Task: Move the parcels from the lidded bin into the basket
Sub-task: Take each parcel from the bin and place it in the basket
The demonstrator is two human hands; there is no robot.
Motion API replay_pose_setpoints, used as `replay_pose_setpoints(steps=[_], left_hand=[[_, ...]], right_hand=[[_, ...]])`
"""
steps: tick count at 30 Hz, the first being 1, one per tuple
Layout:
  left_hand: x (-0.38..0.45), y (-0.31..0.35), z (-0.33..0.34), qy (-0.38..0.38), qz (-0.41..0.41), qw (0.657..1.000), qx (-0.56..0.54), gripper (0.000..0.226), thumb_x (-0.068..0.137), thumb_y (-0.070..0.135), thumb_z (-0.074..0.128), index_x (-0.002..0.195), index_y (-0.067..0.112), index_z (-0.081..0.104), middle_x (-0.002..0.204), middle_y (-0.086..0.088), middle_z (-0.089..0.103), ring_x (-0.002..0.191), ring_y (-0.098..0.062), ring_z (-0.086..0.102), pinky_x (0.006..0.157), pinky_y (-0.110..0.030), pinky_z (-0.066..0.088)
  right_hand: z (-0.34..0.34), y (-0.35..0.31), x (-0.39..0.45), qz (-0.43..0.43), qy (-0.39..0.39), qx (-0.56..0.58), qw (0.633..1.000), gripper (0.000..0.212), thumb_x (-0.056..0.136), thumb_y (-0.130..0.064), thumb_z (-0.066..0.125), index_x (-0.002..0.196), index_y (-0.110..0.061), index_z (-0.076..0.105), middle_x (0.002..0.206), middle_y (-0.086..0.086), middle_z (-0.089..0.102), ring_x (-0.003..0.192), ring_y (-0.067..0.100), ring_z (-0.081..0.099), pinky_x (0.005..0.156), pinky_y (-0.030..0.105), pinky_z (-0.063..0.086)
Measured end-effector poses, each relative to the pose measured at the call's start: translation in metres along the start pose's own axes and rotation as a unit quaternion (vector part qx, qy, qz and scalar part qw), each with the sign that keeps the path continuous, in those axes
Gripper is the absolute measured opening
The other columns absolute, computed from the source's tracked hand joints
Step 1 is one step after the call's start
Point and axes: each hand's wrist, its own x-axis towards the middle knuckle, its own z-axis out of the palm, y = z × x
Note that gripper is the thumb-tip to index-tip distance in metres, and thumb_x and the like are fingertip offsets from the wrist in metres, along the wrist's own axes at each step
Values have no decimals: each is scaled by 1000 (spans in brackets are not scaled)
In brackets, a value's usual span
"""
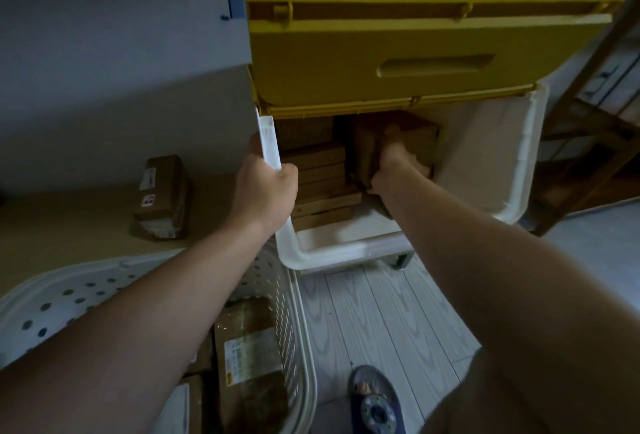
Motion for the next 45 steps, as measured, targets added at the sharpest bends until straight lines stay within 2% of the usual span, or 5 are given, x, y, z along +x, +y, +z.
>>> replay_pose_setpoints(steps=[4, 18, 26, 39, 45], left_hand=[[-11, 13, -8, -19, -23, 1000, 10, 22, 96, 17, 54, 82, 2, 45, 67, -3, 39, 49, -13, 39, 36, -17, 30], [-65, 36, -23, -25, 45, 998, 39, 69, 97, 22, 58, 156, 18, 22, 154, -9, 38, 139, -30, 41, 111, -45, 40], [-88, 43, -41, 41, 237, 962, 125, 45, 95, 11, 60, 139, 16, 51, 133, -5, 52, 117, -21, 55, 99, -33, 47], [-98, 41, -40, -266, -52, 947, -171, 53, 93, 70, 37, 123, 38, 65, 117, 0, 75, 114, -22, 68, 104, -49, 47], [-102, 43, -59, -263, -58, 914, -302, 57, 88, 58, 59, 134, 24, 61, 118, -4, 75, 109, -19, 72, 94, -40, 54]], right_hand=[[-35, -29, -153, 6, 2, -24, 1000, 124, 55, -63, 74, 159, -31, 13, 146, 6, 44, 120, 42, 51, 98, 57, 50], [-131, -62, -224, 29, -57, -55, 996, 99, 75, -42, 76, 153, -27, 17, 120, 14, 54, 93, 34, 64, 72, 47, 58], [-169, -71, -227, 27, -176, -109, 978, 72, 69, -55, 69, 132, -21, 56, 117, 18, 65, 101, 35, 65, 76, 45, 57], [-226, -73, -232, -12, -369, -112, 923, 35, 95, -41, 43, 121, -22, 56, 119, 18, 67, 113, 39, 62, 104, 60, 45], [-212, -72, -245, -33, -447, -128, 885, 76, 64, -45, 73, 131, -13, 56, 122, 18, 66, 114, 39, 62, 111, 63, 39]])
